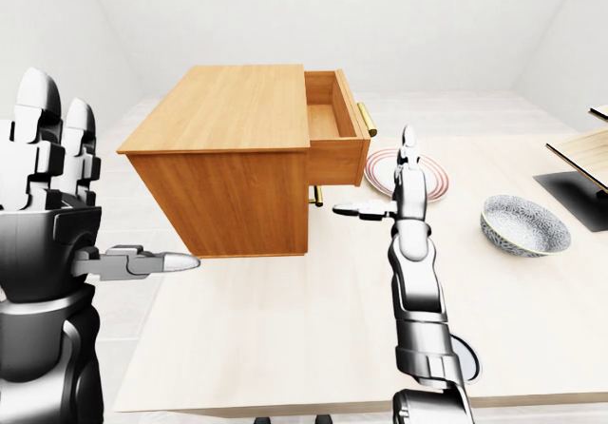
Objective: Close the top drawer of the cabinet.
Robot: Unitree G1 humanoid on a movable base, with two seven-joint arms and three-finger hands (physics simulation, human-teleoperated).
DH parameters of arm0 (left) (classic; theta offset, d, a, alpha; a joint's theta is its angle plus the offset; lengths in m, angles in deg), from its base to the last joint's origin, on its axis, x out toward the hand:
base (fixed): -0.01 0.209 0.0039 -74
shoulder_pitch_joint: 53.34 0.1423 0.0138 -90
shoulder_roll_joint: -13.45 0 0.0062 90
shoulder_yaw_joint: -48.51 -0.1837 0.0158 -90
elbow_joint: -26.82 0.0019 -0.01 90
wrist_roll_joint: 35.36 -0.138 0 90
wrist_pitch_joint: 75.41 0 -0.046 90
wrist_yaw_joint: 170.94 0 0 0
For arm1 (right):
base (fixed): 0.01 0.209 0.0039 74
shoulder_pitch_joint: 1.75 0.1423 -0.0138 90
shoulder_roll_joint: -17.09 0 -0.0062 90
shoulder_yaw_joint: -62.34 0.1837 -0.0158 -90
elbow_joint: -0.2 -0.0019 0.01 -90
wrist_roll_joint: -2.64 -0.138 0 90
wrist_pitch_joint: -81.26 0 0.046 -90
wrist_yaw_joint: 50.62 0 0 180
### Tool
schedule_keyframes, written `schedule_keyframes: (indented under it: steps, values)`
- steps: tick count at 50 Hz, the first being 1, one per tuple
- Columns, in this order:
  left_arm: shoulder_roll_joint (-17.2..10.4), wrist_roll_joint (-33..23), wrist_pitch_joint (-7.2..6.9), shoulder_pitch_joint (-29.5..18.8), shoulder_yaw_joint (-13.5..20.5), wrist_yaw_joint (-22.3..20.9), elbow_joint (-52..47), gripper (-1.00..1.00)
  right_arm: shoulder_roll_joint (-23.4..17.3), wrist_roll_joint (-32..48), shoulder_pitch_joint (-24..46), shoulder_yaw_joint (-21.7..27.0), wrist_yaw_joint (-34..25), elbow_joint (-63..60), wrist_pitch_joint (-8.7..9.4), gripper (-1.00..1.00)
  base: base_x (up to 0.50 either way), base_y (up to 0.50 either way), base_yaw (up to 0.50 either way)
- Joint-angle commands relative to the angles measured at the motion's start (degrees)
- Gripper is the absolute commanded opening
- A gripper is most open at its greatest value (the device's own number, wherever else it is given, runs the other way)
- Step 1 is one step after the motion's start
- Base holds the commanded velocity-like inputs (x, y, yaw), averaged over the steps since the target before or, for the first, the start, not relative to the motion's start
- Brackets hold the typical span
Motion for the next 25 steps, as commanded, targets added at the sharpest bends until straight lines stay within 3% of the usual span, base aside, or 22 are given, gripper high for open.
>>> schedule_keyframes:
  steps: [1,25]
  values:
    - [0.52,-1.26,0.0,0.42,-0.46,-0.78,0.63,1.0,-0.44,-0.06,2.62,-0.45,0.12,-0.81,0.0,1.0,0.0,0.0,0.0]
    - [1.09,-2.16,0.0,0.34,-0.38,-1.56,1.21,1.0,0.44,0.95,7.27,-2.97,0.85,8.96,0.0,1.0,0.0,0.0,0.0]
